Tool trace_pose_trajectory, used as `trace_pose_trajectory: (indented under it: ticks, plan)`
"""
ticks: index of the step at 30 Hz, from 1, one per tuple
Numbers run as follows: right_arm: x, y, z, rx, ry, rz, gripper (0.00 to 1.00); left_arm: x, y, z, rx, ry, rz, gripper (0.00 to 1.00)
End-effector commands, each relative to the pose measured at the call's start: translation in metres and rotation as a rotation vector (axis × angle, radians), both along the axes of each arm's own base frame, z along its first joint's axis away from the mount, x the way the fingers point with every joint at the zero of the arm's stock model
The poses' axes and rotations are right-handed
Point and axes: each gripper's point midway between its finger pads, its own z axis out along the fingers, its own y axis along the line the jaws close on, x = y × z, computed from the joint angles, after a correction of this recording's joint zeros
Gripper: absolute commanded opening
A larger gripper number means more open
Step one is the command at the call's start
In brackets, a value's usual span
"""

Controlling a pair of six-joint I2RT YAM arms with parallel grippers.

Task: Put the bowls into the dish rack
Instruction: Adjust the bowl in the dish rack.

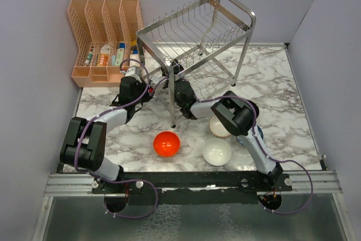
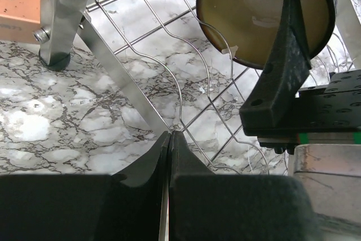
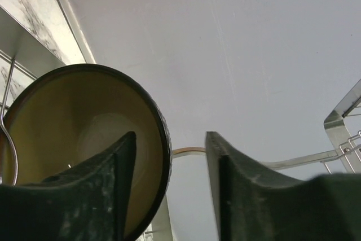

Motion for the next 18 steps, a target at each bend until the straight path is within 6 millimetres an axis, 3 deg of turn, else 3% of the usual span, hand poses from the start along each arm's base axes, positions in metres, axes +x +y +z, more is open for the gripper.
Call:
trace_pose_trajectory:
  ticks: [1,7,12,18]
  plan:
    - [-0.018,0.017,0.013,-0.004,-0.032,0.058,0.56,0.010,-0.012,0.025,-0.035,-0.079,-0.040,0.00]
    - [-0.022,0.009,0.028,0.059,-0.081,0.051,0.72,0.011,-0.012,0.026,-0.036,-0.081,-0.039,0.00]
    - [-0.024,-0.005,0.046,0.144,-0.157,0.013,0.78,0.011,-0.012,0.023,-0.034,-0.075,-0.039,0.00]
    - [-0.024,-0.011,0.052,0.244,-0.135,0.019,0.80,0.011,-0.012,0.022,-0.030,-0.073,-0.040,0.00]
